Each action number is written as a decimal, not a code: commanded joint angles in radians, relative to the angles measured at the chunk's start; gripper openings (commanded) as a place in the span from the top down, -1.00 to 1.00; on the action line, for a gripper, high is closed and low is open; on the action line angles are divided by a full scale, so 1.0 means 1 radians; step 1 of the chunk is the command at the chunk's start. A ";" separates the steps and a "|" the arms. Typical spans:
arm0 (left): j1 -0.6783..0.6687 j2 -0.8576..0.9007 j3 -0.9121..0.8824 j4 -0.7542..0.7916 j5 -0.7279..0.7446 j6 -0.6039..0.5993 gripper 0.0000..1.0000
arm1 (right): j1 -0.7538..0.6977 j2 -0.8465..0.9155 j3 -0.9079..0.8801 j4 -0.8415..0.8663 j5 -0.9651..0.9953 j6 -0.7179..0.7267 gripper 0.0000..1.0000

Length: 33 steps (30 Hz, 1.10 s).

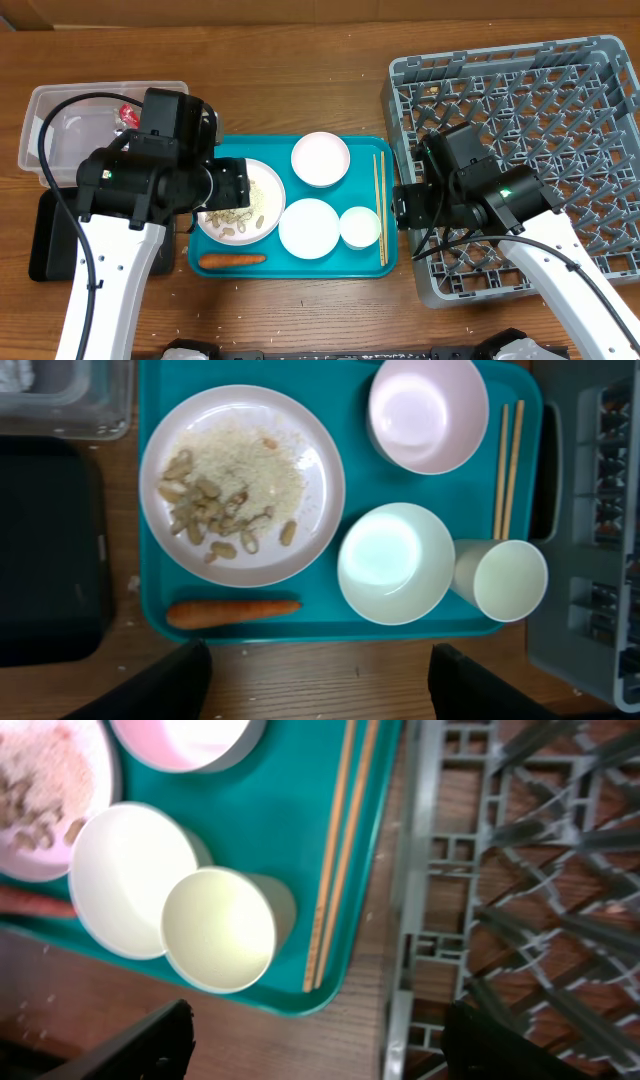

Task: Sort waste into correct bins and load items into the dishwasher
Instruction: 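Reach the left gripper to the paper cups and grasp one cup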

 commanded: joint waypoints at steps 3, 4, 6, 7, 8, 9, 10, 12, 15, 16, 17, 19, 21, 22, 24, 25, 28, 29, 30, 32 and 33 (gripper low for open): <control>-0.071 0.011 -0.031 0.100 0.116 0.019 -0.46 | -0.024 -0.011 0.026 0.009 0.127 0.076 -0.67; -0.094 0.019 -0.033 0.127 0.118 0.019 -0.46 | -0.032 -0.011 0.026 0.008 0.143 0.077 -0.68; -0.149 0.047 -0.037 0.179 0.118 0.019 -0.47 | -0.058 -0.011 0.027 0.008 0.159 0.082 -0.69; -0.180 0.068 -0.039 0.203 0.118 0.018 -0.49 | -0.077 -0.013 0.027 0.008 0.158 0.088 -0.70; -0.208 0.090 -0.040 0.220 0.119 0.014 -0.49 | -0.095 -0.013 0.027 0.008 0.159 0.096 -0.72; -0.234 0.113 -0.040 0.232 0.119 0.010 -0.50 | -0.119 -0.014 0.027 0.008 0.158 0.099 -0.72; -0.263 0.141 -0.040 0.243 0.120 0.004 -0.50 | -0.145 -0.015 0.027 0.008 0.158 0.100 -0.73; -0.316 0.203 -0.040 0.261 0.131 -0.005 -0.50 | -0.212 -0.015 0.027 0.005 0.158 0.098 -0.80; -0.380 0.302 -0.040 0.287 0.178 -0.004 -0.45 | -0.296 -0.015 0.027 -0.003 0.158 0.082 -0.88; -0.401 0.339 -0.040 0.296 0.194 -0.004 -0.41 | -0.319 -0.015 0.027 -0.007 0.157 0.067 -0.89; -0.419 0.373 -0.040 0.305 0.197 -0.004 -0.37 | -0.338 -0.015 0.027 -0.011 0.158 0.055 -0.89; -0.448 0.428 -0.040 0.318 0.196 -0.004 -0.30 | -0.364 -0.015 0.027 -0.016 0.158 0.041 -0.90; -0.472 0.487 -0.040 0.324 0.196 -0.004 -0.19 | -0.384 -0.015 0.027 -0.021 0.158 0.037 -0.92; -0.478 0.507 -0.040 0.322 0.195 -0.004 -0.16 | -0.389 -0.015 0.027 -0.023 0.158 0.037 -0.92; -0.483 0.536 -0.040 0.321 0.193 -0.004 -0.12 | -0.395 -0.015 0.026 -0.025 0.158 0.037 -0.93; -0.483 0.549 -0.040 0.321 0.193 -0.004 -0.04 | -0.394 -0.015 0.026 -0.026 0.158 0.037 -0.93; -0.483 0.573 -0.040 0.314 0.192 -0.004 0.06 | -0.394 -0.015 0.026 -0.025 0.158 0.037 -0.93; -0.483 0.575 -0.040 0.314 0.190 -0.004 0.10 | -0.394 -0.015 0.026 -0.026 0.158 0.037 -0.93; -0.483 0.576 -0.040 0.314 0.185 -0.004 0.18 | -0.394 -0.015 0.026 -0.026 0.158 0.037 -0.93; -0.483 0.576 -0.040 0.315 0.177 -0.004 0.33 | -0.394 -0.015 0.026 -0.027 0.158 0.037 -0.93; -0.483 0.576 -0.040 0.314 0.173 -0.004 0.35 | -0.394 -0.015 0.026 -0.027 0.158 0.038 -0.93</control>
